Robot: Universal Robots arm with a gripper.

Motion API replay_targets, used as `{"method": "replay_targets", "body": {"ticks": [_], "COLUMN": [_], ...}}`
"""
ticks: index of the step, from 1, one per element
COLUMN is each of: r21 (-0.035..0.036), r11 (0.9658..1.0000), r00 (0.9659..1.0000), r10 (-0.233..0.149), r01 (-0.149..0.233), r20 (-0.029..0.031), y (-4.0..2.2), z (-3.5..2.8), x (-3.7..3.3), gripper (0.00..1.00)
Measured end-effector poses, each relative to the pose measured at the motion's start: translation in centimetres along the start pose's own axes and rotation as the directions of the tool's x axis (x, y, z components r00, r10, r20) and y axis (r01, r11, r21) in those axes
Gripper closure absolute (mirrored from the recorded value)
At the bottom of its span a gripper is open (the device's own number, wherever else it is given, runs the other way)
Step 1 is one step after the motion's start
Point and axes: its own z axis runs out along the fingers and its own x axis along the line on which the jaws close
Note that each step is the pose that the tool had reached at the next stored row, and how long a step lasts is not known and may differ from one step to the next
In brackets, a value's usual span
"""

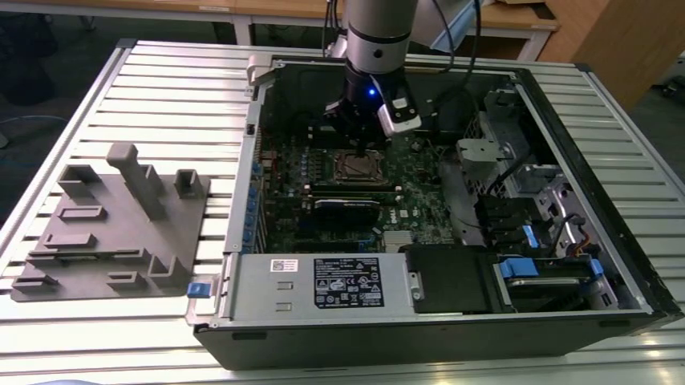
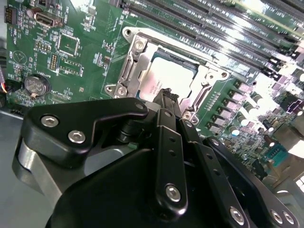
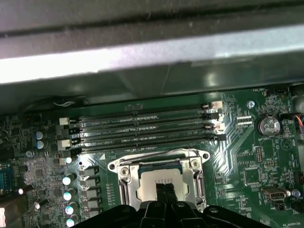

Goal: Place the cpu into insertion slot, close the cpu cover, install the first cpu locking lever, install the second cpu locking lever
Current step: 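Install the first cpu locking lever, then install the second cpu locking lever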

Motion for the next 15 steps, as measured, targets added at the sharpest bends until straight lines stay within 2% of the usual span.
{"method": "replay_targets", "body": {"ticks": [4, 8, 15], "r21": [-0.0005, -0.0011, -0.0012], "r11": [1.0, 1.0, 1.0], "r00": [1.0, 1.0, 1.0], "r10": [0.0, -0.002, -0.002], "r01": [0.0, 0.002, 0.002], "r20": [0.0026, 0.0087, 0.009], "y": [-0.71, -0.75, -0.78], "z": [-0.02, -0.02, -0.04], "x": [-0.09, 0.01, 0.15], "gripper": [0.89, 0.89, 0.89]}}
